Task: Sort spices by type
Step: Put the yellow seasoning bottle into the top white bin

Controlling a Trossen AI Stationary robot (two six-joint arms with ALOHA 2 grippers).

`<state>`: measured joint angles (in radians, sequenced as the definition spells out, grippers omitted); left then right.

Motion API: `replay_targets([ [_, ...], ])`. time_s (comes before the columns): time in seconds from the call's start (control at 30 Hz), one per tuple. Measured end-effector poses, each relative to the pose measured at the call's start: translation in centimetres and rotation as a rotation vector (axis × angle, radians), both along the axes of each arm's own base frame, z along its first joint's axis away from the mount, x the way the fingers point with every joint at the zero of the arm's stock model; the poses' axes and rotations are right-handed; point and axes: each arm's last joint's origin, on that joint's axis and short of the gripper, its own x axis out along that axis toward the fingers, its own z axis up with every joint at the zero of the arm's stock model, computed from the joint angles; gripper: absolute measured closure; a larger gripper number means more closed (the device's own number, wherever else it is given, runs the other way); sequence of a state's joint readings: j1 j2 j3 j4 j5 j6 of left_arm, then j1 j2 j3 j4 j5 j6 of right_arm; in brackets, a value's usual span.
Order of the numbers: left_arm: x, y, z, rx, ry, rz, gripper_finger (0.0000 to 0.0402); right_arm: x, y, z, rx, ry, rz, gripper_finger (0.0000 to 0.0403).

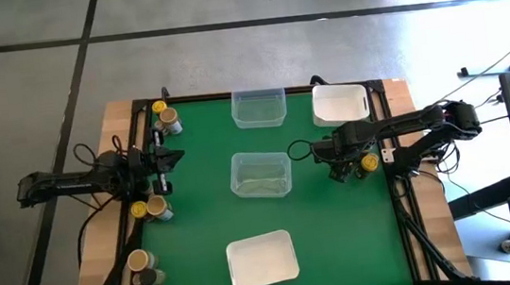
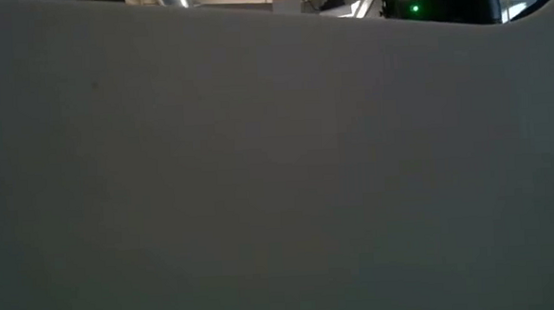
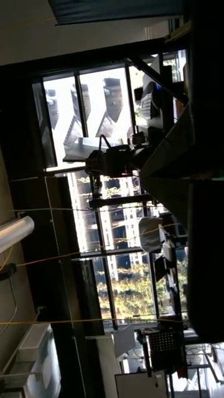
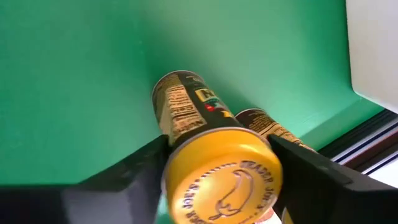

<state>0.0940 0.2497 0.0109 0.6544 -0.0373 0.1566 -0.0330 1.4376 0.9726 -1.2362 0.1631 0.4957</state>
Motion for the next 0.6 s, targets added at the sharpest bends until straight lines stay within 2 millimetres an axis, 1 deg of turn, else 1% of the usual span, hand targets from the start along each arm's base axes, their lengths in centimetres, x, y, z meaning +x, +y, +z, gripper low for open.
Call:
replay_targets([
  [0.07,0.0,0.0,0.0,0.000,0.000,0.000,0.0400,0.0,0.0,0.0,0.002,0.002,0.013,0.0175],
  [0.17,0.0,0.0,0.0,0.000,0.000,0.000,0.0400,0.1,0.0,0.3,0.006,0.001,0.050,0.0175],
  [0.23,0.0,0.0,0.0,0.000,0.000,0.000,0.0400,0.6,0.0,1.0,0.006,-0.028,0.060,0.0175],
  [0.37,0.0,0.0,0.0,0.002,0.000,0.001,0.0400,1.4,-0.1,3.6,-0.015,-0.071,0.093,0.0175],
  [0.5,0.0,0.0,0.0,0.005,0.001,0.002,0.0400,1.7,-0.5,7.0,-0.136,-0.096,0.118,0.0175],
  [0.6,0.0,0.0,0.0,0.004,0.000,0.003,0.0400,1.9,-1.3,9.3,-0.236,-0.124,0.114,0.0175],
])
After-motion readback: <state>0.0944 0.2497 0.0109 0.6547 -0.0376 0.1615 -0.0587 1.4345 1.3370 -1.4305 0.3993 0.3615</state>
